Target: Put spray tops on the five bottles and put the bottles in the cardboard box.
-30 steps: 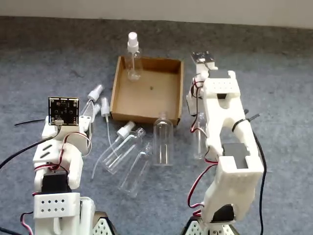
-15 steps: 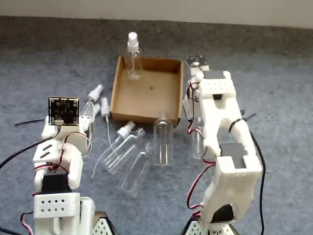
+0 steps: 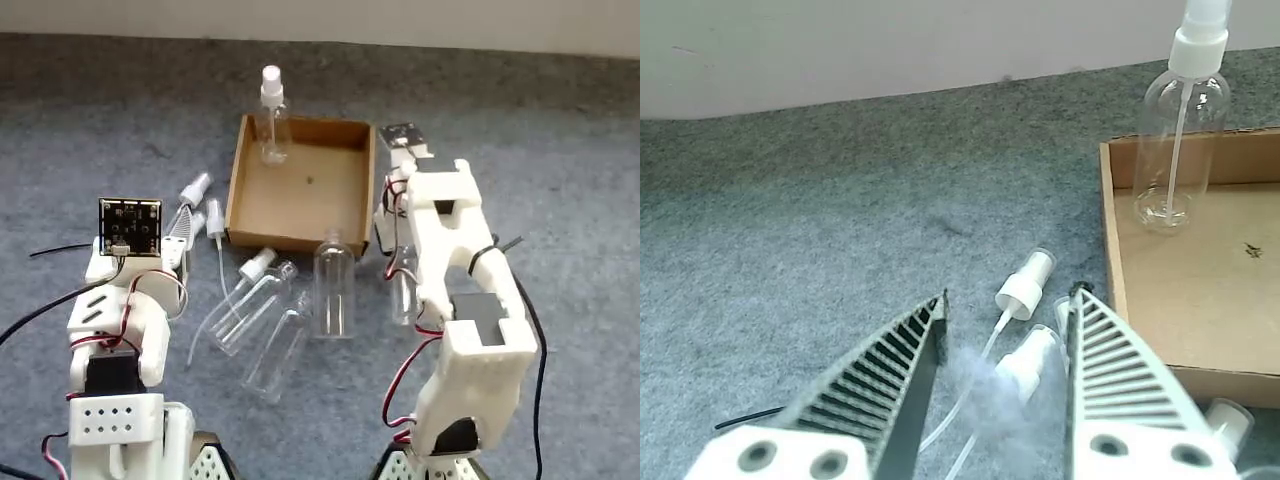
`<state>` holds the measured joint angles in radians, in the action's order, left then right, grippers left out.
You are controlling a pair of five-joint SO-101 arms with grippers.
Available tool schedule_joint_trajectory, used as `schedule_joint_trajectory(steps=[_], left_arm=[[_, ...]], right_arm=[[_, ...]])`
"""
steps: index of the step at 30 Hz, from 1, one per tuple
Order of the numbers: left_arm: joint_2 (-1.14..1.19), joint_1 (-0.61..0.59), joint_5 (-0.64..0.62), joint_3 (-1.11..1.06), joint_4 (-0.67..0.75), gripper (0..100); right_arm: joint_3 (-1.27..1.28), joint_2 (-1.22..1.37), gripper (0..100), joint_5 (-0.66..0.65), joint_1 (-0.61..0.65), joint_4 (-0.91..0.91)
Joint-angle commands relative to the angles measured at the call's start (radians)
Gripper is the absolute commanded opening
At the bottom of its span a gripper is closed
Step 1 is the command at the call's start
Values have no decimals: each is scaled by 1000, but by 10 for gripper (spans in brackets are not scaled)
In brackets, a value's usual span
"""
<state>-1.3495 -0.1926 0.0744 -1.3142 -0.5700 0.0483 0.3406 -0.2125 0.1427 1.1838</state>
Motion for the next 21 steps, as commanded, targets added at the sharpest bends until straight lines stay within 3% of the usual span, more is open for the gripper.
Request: schedule_joint_trajectory(steps=[1, 6, 11, 15, 21], left_arm=[[-7, 13, -11, 7, 14, 178], [-7, 10, -8, 16, 14, 178], [5, -54, -11, 107, -54, 178], [7, -68, -11, 226, -195, 178], [134, -68, -6, 392, -354, 178]], right_arm=[[-10, -74, 27, -9, -8, -4], [-77, -130, 5, -6, -4, 67], [-88, -366, 5, -5, -7, 87], [91, -627, 5, -5, -7, 39], [559, -1064, 5, 51, -4, -246]])
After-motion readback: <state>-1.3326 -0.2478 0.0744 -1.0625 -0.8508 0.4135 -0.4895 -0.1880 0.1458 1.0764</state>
